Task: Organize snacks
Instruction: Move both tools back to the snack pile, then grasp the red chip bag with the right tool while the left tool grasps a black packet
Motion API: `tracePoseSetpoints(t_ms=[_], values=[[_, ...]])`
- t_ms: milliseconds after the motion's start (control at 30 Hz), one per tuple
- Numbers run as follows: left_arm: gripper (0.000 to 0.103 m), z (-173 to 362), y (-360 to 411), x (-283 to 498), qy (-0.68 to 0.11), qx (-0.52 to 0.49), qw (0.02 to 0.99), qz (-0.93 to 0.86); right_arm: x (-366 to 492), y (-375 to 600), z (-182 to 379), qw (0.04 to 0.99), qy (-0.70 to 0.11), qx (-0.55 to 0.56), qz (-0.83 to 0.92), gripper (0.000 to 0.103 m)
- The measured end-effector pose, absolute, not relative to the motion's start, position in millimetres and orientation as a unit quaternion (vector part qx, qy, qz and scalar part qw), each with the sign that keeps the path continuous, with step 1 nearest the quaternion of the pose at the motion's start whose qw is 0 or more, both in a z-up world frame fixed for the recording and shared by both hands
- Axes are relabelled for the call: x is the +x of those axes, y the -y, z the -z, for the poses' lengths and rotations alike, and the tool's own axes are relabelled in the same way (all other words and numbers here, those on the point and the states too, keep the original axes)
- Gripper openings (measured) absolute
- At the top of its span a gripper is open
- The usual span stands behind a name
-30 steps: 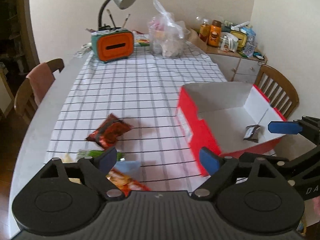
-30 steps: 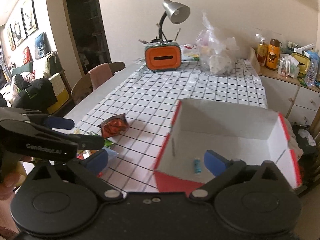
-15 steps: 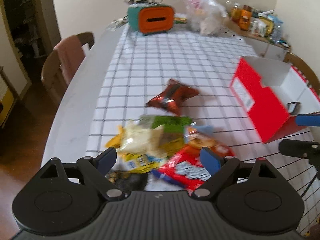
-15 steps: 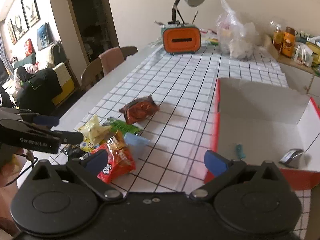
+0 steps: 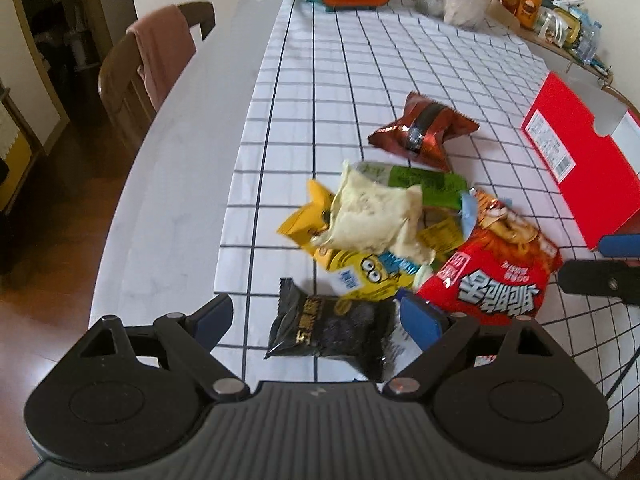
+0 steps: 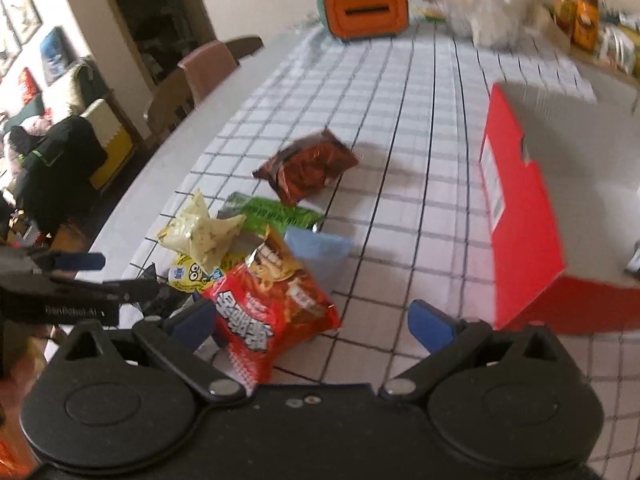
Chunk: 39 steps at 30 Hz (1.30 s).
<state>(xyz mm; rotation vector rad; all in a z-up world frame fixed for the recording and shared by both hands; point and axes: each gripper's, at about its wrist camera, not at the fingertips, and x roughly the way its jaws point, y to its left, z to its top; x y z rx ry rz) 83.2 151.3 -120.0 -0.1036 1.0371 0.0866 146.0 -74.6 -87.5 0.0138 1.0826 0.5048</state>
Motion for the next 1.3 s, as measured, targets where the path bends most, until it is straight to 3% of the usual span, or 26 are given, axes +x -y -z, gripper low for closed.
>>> tracePoseSetpoints(t_ms=[400,833,933,1000,1100,1300], values=[[0.091,135,-159,91,-0.521,-0.034,0.853,0.001,178,45,119,0.772,-0.614,0.137,-0.091,0.099],[0.09,147,-166,97,-0.532,-0.045,0.846,0.008,184,23,135,0.764,-0.627,0.144,-0.044,0.095],[0.083,147,-164,96,-0.53,-0.039,0.847,0.014,183,20,137,0.762,-0.63,0.143,-0.052,0.089],[0.072,146,-163,95,-0.53,-0.041,0.847,0.02,183,20,137,0.761,-0.63,0.143,-0.058,0.083],[0.062,145,-160,93,-0.528,-0.04,0.848,0.027,182,22,137,0.761,-0.63,0.144,-0.063,0.081],[0.059,145,-159,90,-0.52,-0.037,0.853,0.027,181,27,136,0.759,-0.628,0.155,-0.074,0.074]])
